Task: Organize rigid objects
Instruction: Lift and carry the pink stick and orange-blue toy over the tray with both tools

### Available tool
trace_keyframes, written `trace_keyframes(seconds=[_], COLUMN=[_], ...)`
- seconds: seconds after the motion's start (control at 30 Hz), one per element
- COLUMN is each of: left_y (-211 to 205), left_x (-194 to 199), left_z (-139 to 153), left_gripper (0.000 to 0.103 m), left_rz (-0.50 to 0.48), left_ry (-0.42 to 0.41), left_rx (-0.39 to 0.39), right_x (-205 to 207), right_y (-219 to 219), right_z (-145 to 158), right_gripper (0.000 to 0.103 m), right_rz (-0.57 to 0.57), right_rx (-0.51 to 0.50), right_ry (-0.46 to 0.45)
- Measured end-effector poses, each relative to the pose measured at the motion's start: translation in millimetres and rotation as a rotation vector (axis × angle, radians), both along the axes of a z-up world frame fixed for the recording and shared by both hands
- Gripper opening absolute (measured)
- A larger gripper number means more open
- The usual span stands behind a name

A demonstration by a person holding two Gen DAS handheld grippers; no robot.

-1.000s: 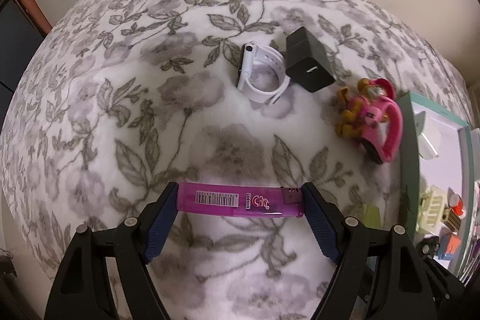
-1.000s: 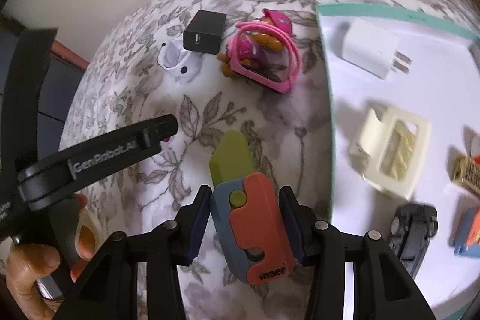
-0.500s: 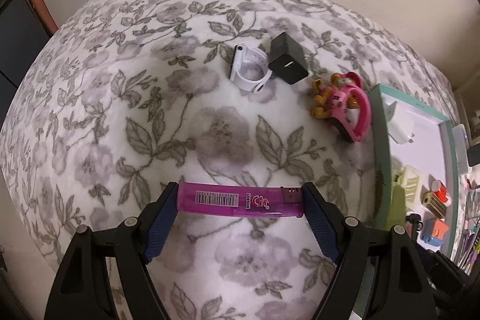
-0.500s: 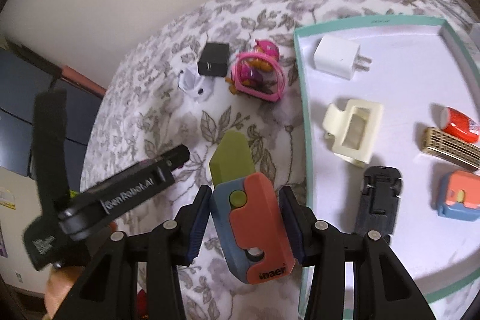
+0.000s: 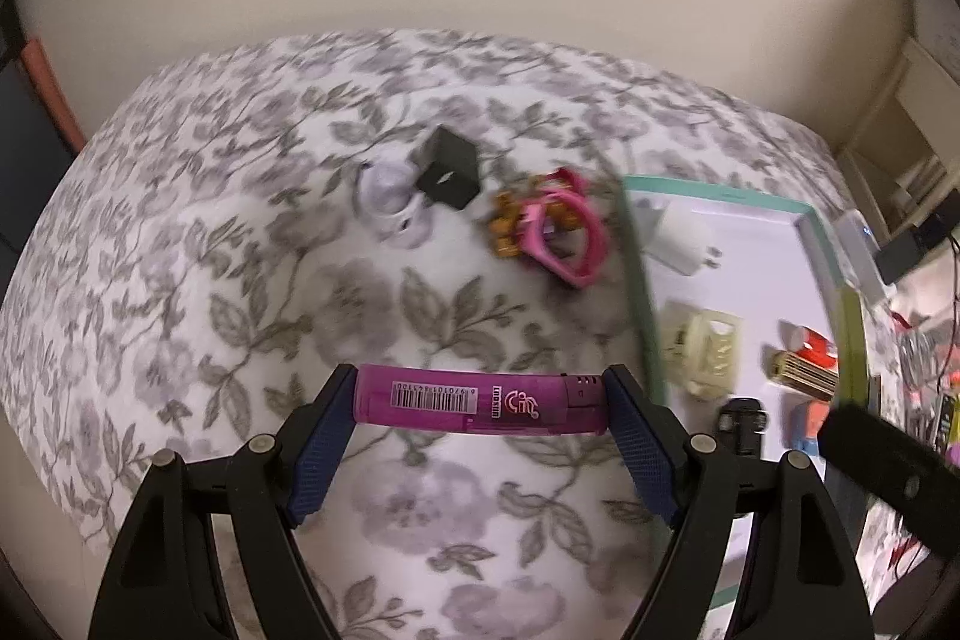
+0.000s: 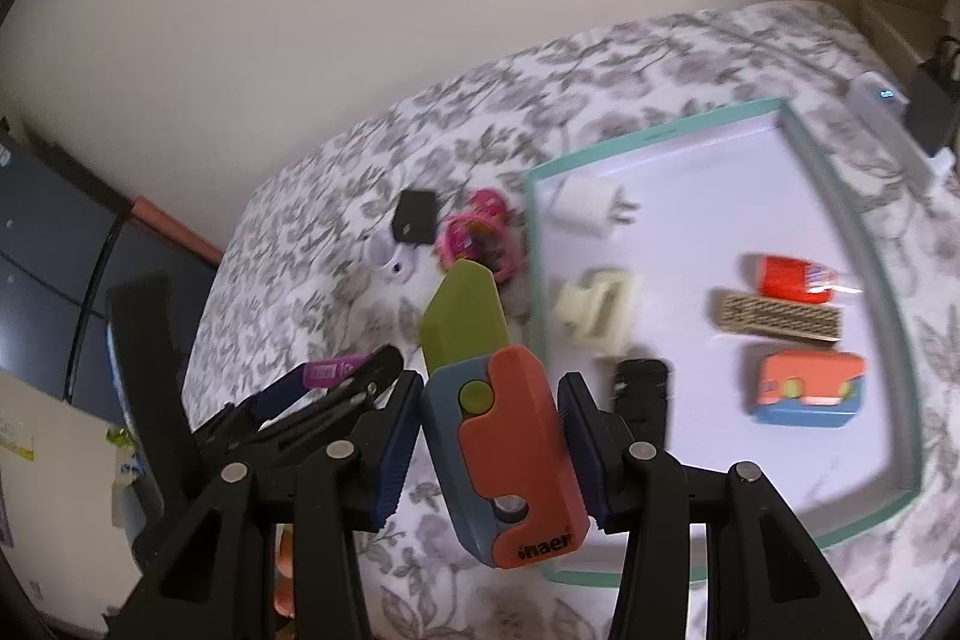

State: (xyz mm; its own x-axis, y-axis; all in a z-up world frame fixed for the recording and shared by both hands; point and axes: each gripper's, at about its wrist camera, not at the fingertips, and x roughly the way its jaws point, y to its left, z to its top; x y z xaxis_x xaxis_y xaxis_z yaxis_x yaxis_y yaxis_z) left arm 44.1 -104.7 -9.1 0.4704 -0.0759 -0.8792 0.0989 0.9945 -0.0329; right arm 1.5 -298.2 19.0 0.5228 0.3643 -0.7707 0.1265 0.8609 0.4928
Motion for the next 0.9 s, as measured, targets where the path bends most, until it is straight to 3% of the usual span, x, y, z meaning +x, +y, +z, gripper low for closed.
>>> trace_keyframes(seconds=[0.3,0.47,0.73,0.9], left_y=[-43,-64,-101,-116], left_x=[-12,-18,-35,-43], left_z=[5,-3,-16,-20], left_gripper=[0.082,0.082,0.082,0.082], left_rz=[-0.126,-0.192,-0.320,-0.377], left_ry=[-0.037,-0.008,0.012,0.033], left_rx=[-0.031,-0.034,0.030,0.028], right_x=[-2,-4,-5,-8], right_y=[-45,-67,-86,-96], right_z=[-16,-29,-39,-44], right_gripper=[0.049,0.049,0.049,0.049], right_rz=[-0.127,-0.179,-0.219,-0.239], right_rx=[-0.067,-0.077,-0.130,-0.157], right_ry=[0.082,0.125,0.177,0.201])
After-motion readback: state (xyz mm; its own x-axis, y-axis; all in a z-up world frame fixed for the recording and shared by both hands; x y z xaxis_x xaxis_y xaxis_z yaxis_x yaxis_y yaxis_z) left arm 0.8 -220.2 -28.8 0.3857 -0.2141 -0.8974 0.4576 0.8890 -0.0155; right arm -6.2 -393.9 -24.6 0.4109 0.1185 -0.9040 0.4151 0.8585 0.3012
